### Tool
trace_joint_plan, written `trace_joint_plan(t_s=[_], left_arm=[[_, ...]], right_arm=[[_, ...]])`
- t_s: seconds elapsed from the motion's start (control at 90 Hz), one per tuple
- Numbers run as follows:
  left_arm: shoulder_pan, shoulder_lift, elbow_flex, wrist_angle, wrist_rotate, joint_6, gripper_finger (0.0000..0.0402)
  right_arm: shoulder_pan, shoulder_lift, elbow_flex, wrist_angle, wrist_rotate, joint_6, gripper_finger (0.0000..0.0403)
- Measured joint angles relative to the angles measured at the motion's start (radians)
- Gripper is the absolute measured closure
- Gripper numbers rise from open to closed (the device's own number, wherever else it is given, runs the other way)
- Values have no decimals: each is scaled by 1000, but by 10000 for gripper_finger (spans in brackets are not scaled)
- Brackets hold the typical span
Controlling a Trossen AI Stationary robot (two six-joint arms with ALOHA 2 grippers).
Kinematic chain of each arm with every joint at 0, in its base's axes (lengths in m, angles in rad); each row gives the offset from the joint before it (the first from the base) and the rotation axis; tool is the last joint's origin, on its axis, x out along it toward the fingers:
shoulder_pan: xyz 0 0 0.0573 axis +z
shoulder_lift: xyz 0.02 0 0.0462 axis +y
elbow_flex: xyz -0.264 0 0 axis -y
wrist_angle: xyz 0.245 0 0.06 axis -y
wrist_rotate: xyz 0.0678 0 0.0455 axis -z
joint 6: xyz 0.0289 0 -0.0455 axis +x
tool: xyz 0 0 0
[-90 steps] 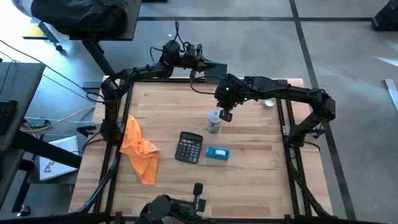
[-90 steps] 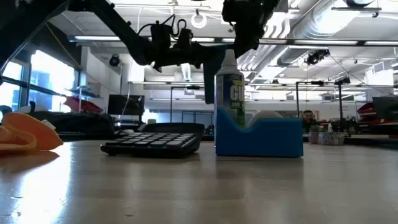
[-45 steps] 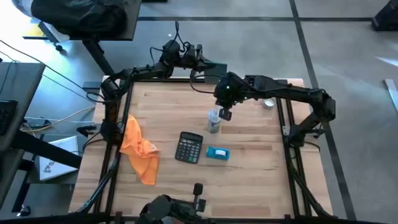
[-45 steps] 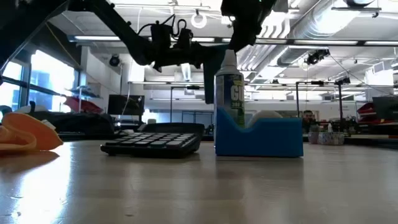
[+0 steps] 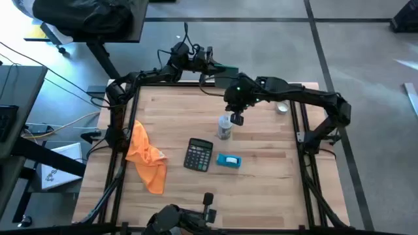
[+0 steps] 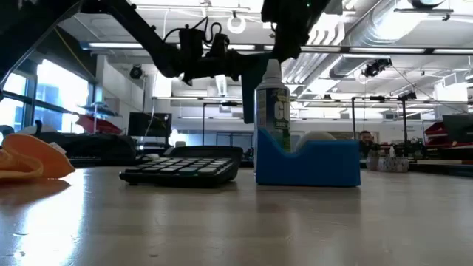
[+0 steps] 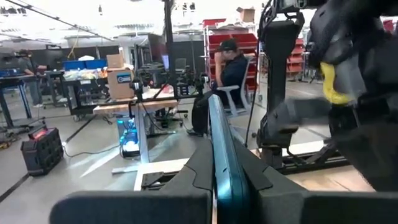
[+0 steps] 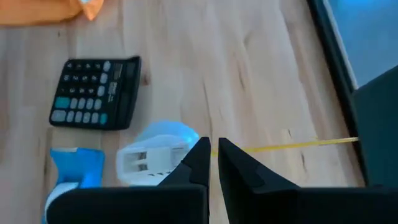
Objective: Apply microfiber cloth
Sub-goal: Spray the back of the cellphone with spray bottle
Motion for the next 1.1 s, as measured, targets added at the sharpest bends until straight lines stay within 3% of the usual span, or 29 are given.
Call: trace_joint_plan(t_s=[1.1], left_arm=[[-3, 0, 0, 3, 3, 7, 401]], right_arm=[[-3, 1, 45, -73, -25, -14, 403]])
